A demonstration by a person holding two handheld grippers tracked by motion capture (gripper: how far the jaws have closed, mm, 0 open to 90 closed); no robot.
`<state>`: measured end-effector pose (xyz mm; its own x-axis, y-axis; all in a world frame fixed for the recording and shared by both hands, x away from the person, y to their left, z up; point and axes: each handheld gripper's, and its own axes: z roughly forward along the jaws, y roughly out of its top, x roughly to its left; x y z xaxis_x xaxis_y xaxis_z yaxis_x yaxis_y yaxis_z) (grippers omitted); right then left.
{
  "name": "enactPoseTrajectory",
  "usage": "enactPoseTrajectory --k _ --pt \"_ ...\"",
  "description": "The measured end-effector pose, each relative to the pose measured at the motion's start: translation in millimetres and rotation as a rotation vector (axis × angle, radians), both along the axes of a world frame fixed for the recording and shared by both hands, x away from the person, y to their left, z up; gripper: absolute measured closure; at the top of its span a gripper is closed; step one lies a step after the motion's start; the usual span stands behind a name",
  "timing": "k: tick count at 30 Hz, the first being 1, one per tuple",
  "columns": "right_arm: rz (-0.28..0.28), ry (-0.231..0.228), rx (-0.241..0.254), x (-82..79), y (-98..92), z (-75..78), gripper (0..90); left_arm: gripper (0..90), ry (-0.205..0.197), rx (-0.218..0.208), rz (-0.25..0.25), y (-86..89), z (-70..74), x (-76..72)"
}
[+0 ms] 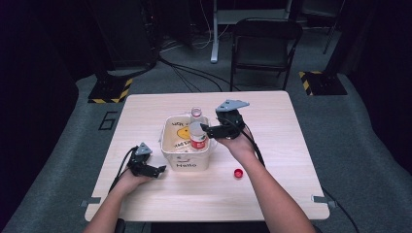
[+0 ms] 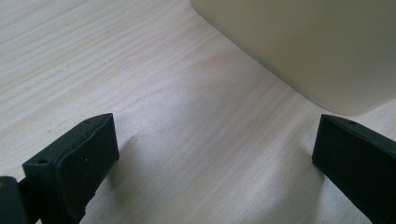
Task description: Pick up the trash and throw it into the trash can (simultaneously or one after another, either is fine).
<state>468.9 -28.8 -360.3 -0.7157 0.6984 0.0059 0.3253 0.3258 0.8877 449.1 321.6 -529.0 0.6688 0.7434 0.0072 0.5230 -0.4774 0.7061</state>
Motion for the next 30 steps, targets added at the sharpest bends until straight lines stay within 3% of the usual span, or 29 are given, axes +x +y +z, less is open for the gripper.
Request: enactPoseTrajectory --k 4,12,19,30 --pt "-0.011 -0.018 -0.015 -4.8 -4.4 -1.9 23.4 0.2 -0.003 -0.002 0.002 -0.1 -0.3 0.0" --pt "-0.028 -0.004 -0.004 -19.0 -15.7 -4.1 24.3 0.2 -0.009 -0.003 0.007 -0.5 -0.7 -0.3" --pt "-0.041 -0.013 -0.044 -33.8 -23.7 -7.6 25.7 0.2 -0.013 0.001 0.004 -0.3 -0.7 -0.1" --pt "-0.065 0.029 0.03 -54.2 -47.5 -24.8 27.9 0.1 -0.011 -0.004 0.006 -1.4 -1.0 -0.7"
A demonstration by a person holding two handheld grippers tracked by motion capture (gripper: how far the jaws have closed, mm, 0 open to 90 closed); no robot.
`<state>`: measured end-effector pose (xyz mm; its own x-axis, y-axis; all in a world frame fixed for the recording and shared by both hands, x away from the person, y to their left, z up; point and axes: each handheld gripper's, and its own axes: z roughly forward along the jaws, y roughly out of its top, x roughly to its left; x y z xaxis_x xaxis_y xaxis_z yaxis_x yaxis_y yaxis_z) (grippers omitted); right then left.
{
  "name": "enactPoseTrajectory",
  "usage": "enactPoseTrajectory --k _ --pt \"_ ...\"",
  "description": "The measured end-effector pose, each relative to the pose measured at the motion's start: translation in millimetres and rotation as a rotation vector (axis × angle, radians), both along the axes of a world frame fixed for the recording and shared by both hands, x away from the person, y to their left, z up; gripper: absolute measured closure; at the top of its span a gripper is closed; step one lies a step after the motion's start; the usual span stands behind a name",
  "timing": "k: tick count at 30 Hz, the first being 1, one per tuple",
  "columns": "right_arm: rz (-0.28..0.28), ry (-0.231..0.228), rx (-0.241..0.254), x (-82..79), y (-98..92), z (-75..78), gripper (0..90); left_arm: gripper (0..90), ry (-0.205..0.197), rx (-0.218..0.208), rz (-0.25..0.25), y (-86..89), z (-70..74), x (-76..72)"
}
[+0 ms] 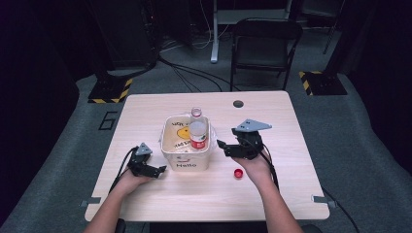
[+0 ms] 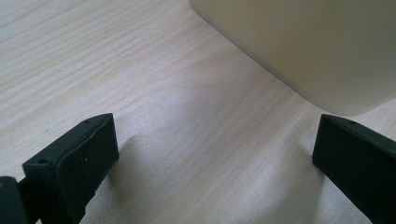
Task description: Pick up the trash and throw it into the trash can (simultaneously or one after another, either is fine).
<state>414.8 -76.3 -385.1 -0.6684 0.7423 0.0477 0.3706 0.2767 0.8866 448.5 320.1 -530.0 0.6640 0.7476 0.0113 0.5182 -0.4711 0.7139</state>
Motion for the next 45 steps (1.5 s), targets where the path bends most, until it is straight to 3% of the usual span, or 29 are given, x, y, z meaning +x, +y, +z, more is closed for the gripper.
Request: enactPoseTrajectory --k 9,15,22,25,34,38,45 --pt "-0.051 0.001 -0.013 -16.1 -16.3 -14.9 29.5 0.1 -0.003 0.0 0.005 -0.4 -0.2 -0.1" --pt "-0.066 0.011 -0.005 -21.0 -22.3 -21.9 30.5 0.2 0.006 -0.006 0.009 -0.9 -0.4 -0.7" --pt "-0.07 0.017 -0.036 -26.0 -26.7 -36.5 33.1 0.1 0.004 -0.005 0.008 -0.8 -0.4 -0.6" --pt "-0.057 0.046 -0.058 -26.9 -28.4 -46.9 34.2 0.1 0.003 -0.003 0.007 -0.7 -0.3 -0.5" --pt "-0.063 0.069 -0.043 -29.5 -33.8 -59.5 36.5 0.1 0.012 -0.009 0.009 -1.1 -0.5 -1.0" --pt "-0.062 0.075 -0.043 -31.0 -35.1 -66.0 39.6 0.1 0.012 -0.01 0.009 -1.1 -0.5 -1.0" --pt "-0.051 0.128 -0.064 -33.7 -36.1 -86.0 47.1 0.2 0.012 -0.009 0.009 -1.1 -0.5 -1.0"
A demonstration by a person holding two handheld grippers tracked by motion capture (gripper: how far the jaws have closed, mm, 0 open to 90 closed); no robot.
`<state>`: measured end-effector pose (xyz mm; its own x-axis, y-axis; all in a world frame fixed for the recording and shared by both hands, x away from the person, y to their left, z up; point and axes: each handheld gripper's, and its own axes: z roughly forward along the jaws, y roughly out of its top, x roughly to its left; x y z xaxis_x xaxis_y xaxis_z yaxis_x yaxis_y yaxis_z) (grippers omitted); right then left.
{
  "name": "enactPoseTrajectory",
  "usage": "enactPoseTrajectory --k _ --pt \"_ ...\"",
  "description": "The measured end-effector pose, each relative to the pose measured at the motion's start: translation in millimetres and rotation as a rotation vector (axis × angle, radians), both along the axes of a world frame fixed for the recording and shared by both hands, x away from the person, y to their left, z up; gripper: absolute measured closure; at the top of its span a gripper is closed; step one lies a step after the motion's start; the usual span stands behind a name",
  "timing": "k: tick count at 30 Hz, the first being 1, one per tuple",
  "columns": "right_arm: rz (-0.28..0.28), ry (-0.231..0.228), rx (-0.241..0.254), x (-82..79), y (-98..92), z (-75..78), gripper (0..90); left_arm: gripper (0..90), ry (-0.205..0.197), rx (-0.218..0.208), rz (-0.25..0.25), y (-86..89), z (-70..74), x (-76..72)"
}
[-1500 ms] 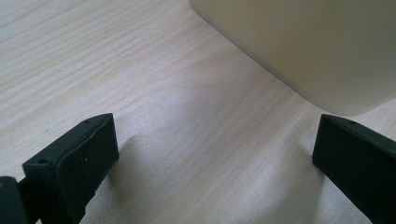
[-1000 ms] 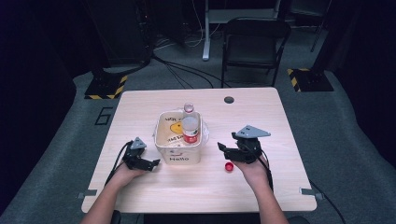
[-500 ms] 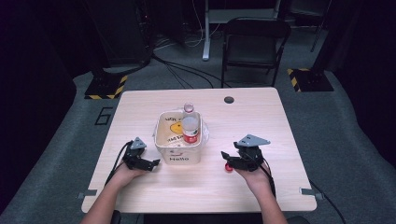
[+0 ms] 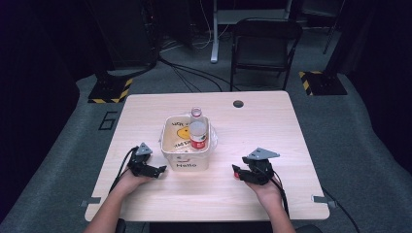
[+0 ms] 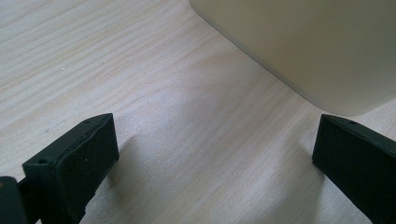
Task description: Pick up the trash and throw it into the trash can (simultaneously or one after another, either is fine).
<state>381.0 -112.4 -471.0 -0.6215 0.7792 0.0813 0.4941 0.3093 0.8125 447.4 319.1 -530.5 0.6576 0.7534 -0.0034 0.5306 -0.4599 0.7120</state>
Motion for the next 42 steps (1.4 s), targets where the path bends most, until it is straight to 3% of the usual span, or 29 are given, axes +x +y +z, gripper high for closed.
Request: enactPoseTrajectory --k 11,26,42 --pt "-0.006 0.033 -0.004 2.8 -0.7 -15.8 48.1 0.2 0.0 -0.001 0.0 0.0 0.0 0.0" --pt "-0.017 0.084 -0.05 7.7 5.5 -35.4 46.8 0.2 0.0 0.0 0.0 0.0 0.0 0.0" --pt "-0.013 0.104 -0.077 9.4 5.9 -43.9 56.8 0.1 0.0 0.0 0.0 0.0 0.0 0.0"
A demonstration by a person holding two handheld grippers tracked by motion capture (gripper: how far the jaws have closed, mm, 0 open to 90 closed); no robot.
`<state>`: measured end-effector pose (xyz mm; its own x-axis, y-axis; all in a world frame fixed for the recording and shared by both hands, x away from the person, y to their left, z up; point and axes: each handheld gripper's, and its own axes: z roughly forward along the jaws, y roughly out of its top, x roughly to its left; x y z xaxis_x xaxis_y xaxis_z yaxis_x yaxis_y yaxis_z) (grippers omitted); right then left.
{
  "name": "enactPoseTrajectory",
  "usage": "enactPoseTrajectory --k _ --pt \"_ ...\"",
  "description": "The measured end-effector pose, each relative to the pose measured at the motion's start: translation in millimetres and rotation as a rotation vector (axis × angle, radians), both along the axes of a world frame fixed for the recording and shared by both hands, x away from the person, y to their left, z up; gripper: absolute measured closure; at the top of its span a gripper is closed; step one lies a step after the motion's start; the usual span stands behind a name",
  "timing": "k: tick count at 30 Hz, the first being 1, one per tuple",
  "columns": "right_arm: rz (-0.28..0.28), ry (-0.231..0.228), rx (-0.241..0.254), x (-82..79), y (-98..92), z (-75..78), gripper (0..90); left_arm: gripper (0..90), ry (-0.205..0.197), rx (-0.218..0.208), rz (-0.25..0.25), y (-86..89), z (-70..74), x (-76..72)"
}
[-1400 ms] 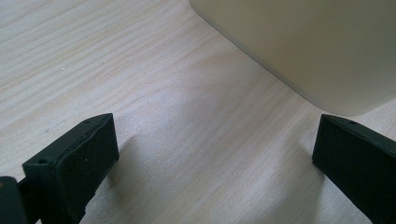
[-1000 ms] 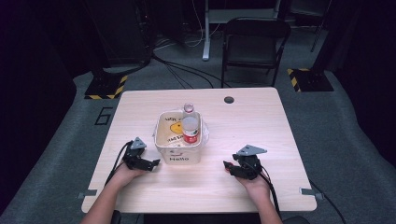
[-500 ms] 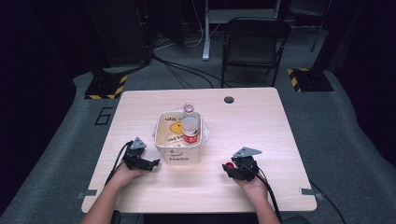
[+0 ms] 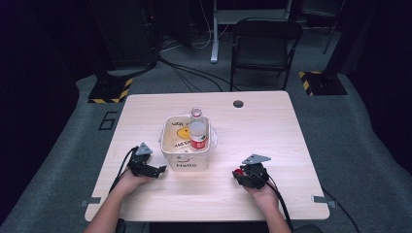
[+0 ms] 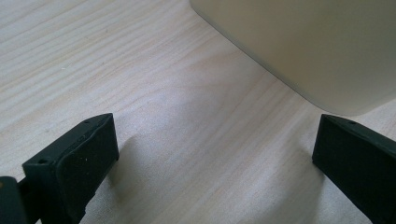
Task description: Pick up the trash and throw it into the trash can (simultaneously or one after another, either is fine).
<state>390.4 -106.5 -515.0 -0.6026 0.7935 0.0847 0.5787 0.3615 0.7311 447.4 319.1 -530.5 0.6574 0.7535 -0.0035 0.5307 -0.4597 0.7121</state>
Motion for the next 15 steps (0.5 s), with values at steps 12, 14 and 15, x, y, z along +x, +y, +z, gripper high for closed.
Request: enactPoseTrajectory --k 12,14,15 --pt "0.006 0.009 0.02 0.7 -1.1 1.7 57.3 0.2 -0.001 0.0 0.001 -0.1 0.0 0.2" --pt "0.009 0.007 0.031 0.5 -1.1 4.5 57.4 0.2 -0.001 0.0 0.001 -0.1 0.0 0.2" --pt "0.009 0.007 0.031 0.5 -1.1 4.5 57.4 0.2 -0.001 0.0 0.001 -0.1 0.0 0.2"
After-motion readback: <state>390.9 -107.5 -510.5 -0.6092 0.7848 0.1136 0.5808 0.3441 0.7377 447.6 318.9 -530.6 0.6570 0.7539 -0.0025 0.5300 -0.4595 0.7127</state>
